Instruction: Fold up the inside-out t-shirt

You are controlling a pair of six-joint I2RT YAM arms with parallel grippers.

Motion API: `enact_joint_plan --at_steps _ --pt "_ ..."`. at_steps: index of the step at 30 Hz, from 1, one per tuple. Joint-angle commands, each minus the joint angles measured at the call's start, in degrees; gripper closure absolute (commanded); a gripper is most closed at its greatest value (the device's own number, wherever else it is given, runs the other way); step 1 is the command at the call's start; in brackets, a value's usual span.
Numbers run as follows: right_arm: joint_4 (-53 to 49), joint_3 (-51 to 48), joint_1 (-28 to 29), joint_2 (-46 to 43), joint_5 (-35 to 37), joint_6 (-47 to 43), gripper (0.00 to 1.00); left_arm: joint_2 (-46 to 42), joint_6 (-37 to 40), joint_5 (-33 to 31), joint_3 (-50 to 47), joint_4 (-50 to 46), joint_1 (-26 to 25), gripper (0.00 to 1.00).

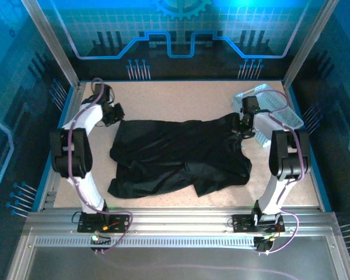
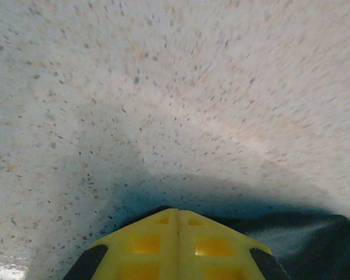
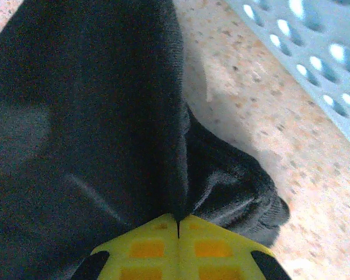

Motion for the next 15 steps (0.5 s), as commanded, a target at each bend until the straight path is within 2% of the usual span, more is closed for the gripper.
enact_joint_plan --at_steps 1,7,12,15 --pt "1.52 -4.07 -1.54 -5.98 1.27 1.46 1.00 -5.28 -6.88 10.10 -4.84 8.60 4.54 1.00" --pt "3.14 -14.11 -2.00 -16.15 -1.18 2.95 1.00 -11.55 -19.22 20.76 -17.41 24.12 11.43 1.00" --pt "0.85 -24.57 -1.48 -24.26 -2.63 5.31 1.00 -19.15 -21.92 17.28 -26.87 25.35 12.19 1.00" --pt "-1.99 -30.02 -0.94 -27.66 -3.07 7.96 1.00 -24.86 -23.09 12.25 -33.94 23.01 12.21 1.00"
